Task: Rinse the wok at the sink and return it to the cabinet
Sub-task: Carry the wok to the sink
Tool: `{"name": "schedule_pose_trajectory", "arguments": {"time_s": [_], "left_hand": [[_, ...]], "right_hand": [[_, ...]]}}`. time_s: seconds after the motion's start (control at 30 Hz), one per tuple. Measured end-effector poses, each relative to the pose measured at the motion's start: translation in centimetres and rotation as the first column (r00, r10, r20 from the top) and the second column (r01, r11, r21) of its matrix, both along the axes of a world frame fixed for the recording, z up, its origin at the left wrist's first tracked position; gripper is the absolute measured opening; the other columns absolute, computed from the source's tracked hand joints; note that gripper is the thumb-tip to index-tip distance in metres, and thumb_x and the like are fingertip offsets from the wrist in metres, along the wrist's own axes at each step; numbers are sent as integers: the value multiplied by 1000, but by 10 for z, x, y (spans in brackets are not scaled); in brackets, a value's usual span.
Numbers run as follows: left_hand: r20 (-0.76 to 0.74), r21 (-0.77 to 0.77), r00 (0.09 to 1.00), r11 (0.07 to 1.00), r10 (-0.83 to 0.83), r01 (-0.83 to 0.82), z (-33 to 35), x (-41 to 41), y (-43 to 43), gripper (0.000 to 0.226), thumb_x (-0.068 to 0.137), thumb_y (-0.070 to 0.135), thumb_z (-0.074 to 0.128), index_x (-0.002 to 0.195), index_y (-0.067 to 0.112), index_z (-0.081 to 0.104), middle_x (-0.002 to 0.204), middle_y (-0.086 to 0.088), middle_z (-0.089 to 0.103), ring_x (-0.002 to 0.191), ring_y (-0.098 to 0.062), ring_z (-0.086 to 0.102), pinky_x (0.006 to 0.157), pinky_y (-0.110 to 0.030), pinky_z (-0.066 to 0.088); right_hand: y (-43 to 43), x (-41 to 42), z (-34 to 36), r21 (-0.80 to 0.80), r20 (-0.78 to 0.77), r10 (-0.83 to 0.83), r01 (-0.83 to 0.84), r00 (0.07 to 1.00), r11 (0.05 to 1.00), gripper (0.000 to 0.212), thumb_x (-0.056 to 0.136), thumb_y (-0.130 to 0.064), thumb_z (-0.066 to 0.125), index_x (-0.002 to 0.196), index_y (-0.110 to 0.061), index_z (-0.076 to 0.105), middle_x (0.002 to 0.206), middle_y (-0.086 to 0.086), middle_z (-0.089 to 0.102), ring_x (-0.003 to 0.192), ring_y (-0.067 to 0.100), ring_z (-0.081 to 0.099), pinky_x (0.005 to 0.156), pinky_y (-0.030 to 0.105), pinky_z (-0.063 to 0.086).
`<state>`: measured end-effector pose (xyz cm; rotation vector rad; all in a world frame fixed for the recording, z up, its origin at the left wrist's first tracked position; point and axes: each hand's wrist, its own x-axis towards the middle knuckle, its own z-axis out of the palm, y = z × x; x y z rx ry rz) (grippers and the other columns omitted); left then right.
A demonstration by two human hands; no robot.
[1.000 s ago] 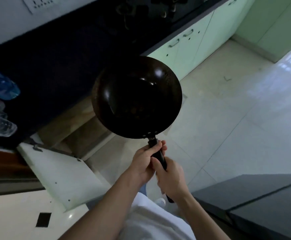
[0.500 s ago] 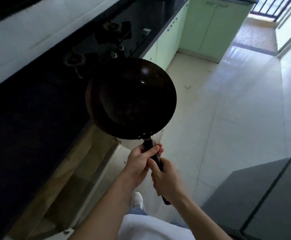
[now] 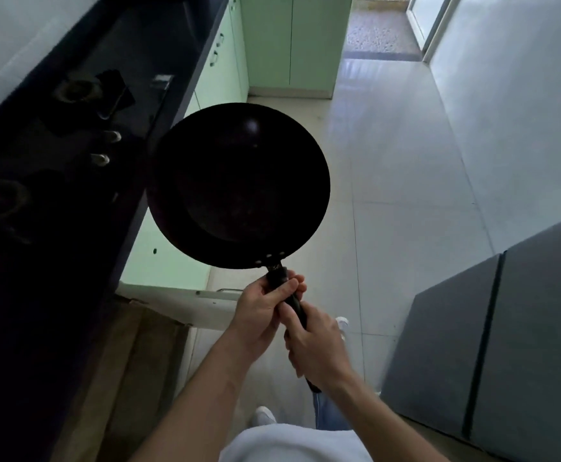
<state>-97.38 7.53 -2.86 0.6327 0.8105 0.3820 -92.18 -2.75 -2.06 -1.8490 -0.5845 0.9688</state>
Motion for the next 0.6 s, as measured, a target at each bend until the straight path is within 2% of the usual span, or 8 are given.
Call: {"name": "schedule_pose_trajectory", "arguments": {"time_s": [0.07,0.13,0.23,0.33,0.43,0.6], "left_hand": [[-8,4,1000,1000,-19,19,-3,29,13,17,91,-3,59,107,-3,62,96,-11,71,88,-18,69,78,-24,59],[-13,7,999,1000,-30,30,-4,61,27,17,91,-3,58,108,-3,61,96,-11,72,87,-18,69,78,-24,58],[-15,13,999,999,-51,51,-3,118,49,22,92,-3,58,114,-6,59,98,-12,70,88,-17,69,77,-24,59],[-2,-1,999,999,-44,44,2,181,68,28,93,-2,57,119,-9,57,99,-13,69,87,-17,69,78,-24,59],[14,-37,1000,999,-14,15,8,242,81,22,93,-2,56,114,-6,59,96,-11,70,83,-15,69,77,-23,59],[14,-59,1000,998,11,-10,10,312,105,18,92,-2,57,109,-3,62,95,-10,71,81,-13,70,73,-22,58]], "right_hand": [[12,27,-4,3,1,-22,22,1000,1000,34,102,-30,52,87,-1,62,59,10,60,41,16,54,39,30,49],[27,58,-8,11,-2,-40,40,999,999,35,101,-31,53,87,0,62,61,19,61,42,19,55,41,38,52],[48,114,-12,23,15,-42,42,999,999,35,101,-32,53,86,-2,63,60,13,61,43,19,55,45,47,52],[66,181,-6,17,46,-20,19,999,1000,35,101,-31,53,83,-3,62,58,10,60,40,17,54,42,44,52],[82,242,1,-4,73,3,-3,997,1000,35,102,-31,52,80,-5,60,57,9,59,38,16,54,40,41,51],[107,310,4,-22,106,15,-12,994,1000,35,100,-36,51,74,-14,57,57,8,59,48,37,61,43,50,52]]}}
